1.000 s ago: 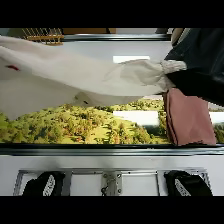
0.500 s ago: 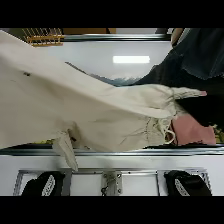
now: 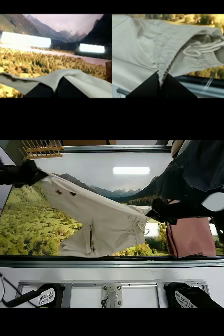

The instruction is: Fold the clothes and pants, and hang the long-sleeved shirts on hangers.

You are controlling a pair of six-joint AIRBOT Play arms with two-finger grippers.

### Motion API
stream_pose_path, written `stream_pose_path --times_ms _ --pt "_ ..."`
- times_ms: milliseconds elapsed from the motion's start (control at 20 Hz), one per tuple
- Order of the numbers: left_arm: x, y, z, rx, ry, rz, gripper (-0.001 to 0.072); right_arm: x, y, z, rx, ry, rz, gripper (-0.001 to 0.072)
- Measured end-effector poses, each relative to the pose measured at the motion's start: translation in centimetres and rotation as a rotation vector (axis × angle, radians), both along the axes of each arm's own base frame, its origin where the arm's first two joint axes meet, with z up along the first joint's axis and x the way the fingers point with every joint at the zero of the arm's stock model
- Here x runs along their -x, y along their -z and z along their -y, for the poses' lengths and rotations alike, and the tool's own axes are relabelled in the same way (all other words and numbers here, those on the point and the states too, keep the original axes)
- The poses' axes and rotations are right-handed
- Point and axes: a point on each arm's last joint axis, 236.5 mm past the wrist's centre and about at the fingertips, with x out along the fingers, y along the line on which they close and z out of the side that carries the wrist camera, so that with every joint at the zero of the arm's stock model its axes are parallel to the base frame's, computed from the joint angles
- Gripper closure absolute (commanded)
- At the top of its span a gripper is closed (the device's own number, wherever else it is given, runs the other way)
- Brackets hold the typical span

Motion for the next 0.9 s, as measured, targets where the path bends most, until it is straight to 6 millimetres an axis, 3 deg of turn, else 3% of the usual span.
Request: stream_pose_path --times_ms 200,400,600,900 --pt "-4.6 3.8 0.9 0.003 0.035 -0.052 0.0703 -4.6 3.8 0.2 0.036 -0.006 0.004 0.0696" --pt "-5.0 5.3 0.9 0.008 0.043 -0.099 0.0703 -5.8 4.5 0.7 0.094 -0.053 0.049 0.0697" --pt "-1.0 7.7 0.2 -0.048 0.014 -0.167 0.0702 -3.0 5.5 1.2 0.215 -0.141 0.051 0.0696" --pt "8.7 17.7 -0.6 -0.110 -0.034 -0.342 0.0702 3.7 10.6 1.5 0.319 -0.229 -0.046 0.0695"
